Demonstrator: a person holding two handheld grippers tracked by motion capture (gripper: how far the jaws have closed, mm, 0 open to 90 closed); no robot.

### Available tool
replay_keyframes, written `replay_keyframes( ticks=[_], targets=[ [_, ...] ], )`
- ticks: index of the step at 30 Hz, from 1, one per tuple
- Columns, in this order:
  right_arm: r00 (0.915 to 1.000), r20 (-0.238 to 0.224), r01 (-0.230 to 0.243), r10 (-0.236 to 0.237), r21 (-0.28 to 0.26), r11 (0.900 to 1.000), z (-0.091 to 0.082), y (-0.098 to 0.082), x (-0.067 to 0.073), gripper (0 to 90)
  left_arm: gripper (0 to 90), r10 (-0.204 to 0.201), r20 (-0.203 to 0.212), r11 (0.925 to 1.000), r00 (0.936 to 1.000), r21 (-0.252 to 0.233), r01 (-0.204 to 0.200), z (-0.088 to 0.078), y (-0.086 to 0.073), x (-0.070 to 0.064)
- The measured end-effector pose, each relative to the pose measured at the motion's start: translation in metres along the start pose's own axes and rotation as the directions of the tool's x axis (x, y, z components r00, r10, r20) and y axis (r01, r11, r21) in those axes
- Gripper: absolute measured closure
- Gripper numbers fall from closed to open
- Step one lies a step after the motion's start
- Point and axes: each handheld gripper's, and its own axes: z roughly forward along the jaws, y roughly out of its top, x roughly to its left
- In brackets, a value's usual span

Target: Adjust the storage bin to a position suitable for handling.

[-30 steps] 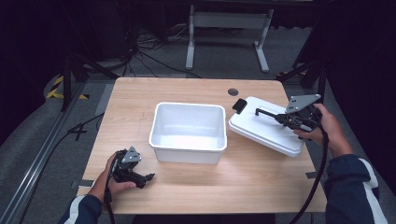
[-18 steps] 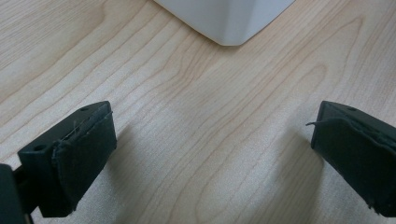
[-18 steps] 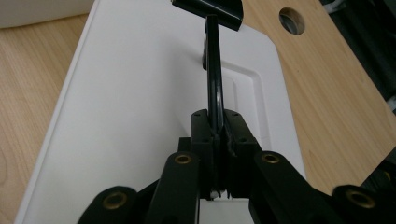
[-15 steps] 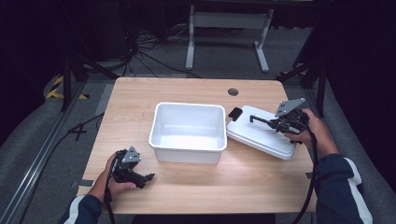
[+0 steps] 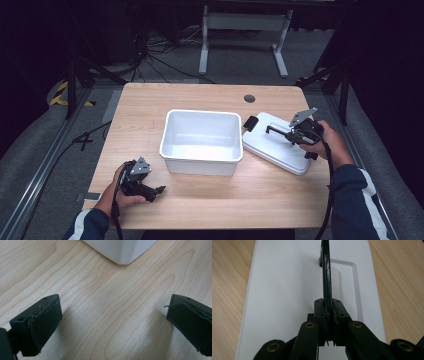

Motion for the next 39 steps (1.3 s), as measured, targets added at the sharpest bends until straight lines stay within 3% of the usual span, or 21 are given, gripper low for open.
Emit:
replay_keyframes(
  ticks=[3, 6, 9, 16, 23, 39],
  targets=[
    [1.0, 0.0, -0.006, 0.006, -0.005, 1.0, 0.003, 0.0, 0.0, 84.2, 0.5, -0.002, 0.0, 1.0, 1.0, -0.001, 0.002, 0.0, 0.0, 0.0],
    [0.9993, 0.023, -0.03, 0.029, 0.029, 0.999, 0.008, -0.001, 0.0, 82.6, 0.6, -0.002, 0.0, 1.0, 1.0, -0.001, 0.002, 0.0, 0.0, 0.0],
    [0.9987, 0.026, -0.045, 0.045, 0.001, 0.999, 0.01, 0.0, 0.001, 82.1, 0.6, -0.001, 0.0, 1.0, 1.0, 0.0, 0.001, 0.0, 0.0, 0.0],
    [0.9966, 0.046, -0.068, 0.069, -0.02, 0.997, 0.007, 0.004, 0.002, 67.9, 0.6, 0.0, 0.0, 1.0, 1.0, -0.001, 0.0, 0.0, 0.0, 0.0],
    [0.9948, 0.016, -0.098, 0.1, -0.09, 0.991, -0.006, 0.006, 0.006, 60.5, 0.4, 0.008, 0.004, 1.0, 1.0, 0.002, -0.008, 0.0, 0.0, 0.001],
    [0.9915, -0.017, -0.13, 0.129, -0.186, 0.974, -0.028, 0.008, 0.016, 55.7, 0.4, 0.011, 0.007, 0.9999, 0.9999, 0.001, -0.011, 0.0, 0.0, 0.001]
  ],
)
